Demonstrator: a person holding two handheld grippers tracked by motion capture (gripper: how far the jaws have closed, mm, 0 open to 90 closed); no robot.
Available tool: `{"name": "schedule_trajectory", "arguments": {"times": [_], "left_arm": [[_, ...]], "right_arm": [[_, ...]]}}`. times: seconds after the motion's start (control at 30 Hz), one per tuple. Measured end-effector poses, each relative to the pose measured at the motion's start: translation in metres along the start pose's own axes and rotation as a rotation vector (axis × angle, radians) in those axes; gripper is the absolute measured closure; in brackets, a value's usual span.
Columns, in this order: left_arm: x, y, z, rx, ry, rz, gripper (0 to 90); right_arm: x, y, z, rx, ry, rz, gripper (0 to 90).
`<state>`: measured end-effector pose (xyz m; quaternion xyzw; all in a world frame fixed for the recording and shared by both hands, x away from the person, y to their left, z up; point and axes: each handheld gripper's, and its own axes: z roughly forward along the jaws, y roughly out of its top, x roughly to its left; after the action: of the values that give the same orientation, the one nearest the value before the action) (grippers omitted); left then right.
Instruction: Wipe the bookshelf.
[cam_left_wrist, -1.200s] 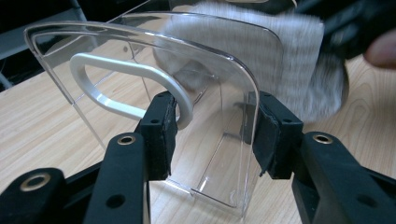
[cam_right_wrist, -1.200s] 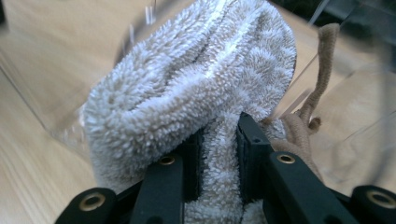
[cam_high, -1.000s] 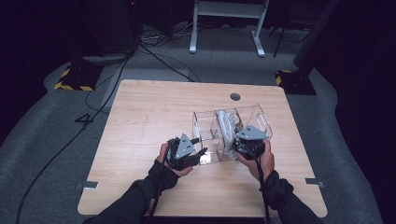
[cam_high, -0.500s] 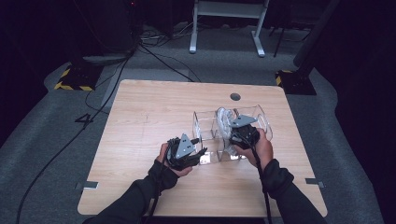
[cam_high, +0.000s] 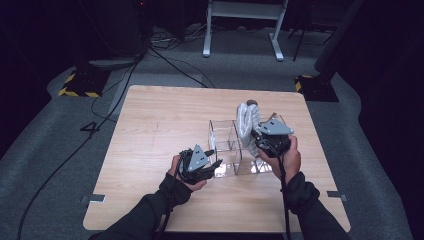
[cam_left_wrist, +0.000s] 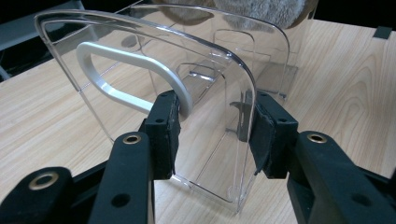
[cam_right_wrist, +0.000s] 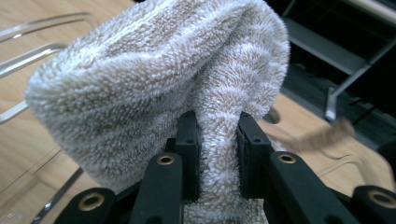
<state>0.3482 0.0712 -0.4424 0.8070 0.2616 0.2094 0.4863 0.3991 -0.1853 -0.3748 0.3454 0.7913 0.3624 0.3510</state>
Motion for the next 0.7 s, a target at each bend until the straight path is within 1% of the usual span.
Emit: {"name": "schedule_trajectory", "arguments": {"times": [0.13,0.27,0.3,0.37,0.5,0.6,0.63,0.7], "left_arm": [[-0.001,0.0,0.0,-0.001,0.009,-0.006,57.6],[-0.003,0.0,0.0,0.001,0.019,-0.007,58.0],[-0.003,0.0,0.0,0.002,0.019,-0.008,58.1],[-0.003,0.0,0.0,0.001,0.022,-0.012,58.4],[-0.004,0.001,0.001,0.013,0.037,-0.016,59.5],[-0.004,0.001,0.001,0.013,0.037,-0.02,60.0],[-0.005,0.001,0.001,0.013,0.037,-0.022,60.0],[-0.004,0.001,0.001,0.013,0.027,-0.019,59.8]], "right_arm": [[0.003,-0.006,0.001,0.029,0.031,-0.028,74.3],[0.01,-0.015,-0.001,0.056,0.065,-0.076,74.0],[0.011,-0.018,-0.002,0.06,0.071,-0.074,74.0],[0.014,-0.025,-0.003,0.069,0.079,-0.096,73.9],[0.022,-0.034,-0.011,0.068,0.078,-0.139,73.6],[0.026,-0.04,-0.016,0.072,0.094,-0.146,73.3],[0.028,-0.041,-0.018,0.07,0.088,-0.152,73.3],[0.034,-0.045,-0.018,0.088,0.097,-0.177,73.3]]}}
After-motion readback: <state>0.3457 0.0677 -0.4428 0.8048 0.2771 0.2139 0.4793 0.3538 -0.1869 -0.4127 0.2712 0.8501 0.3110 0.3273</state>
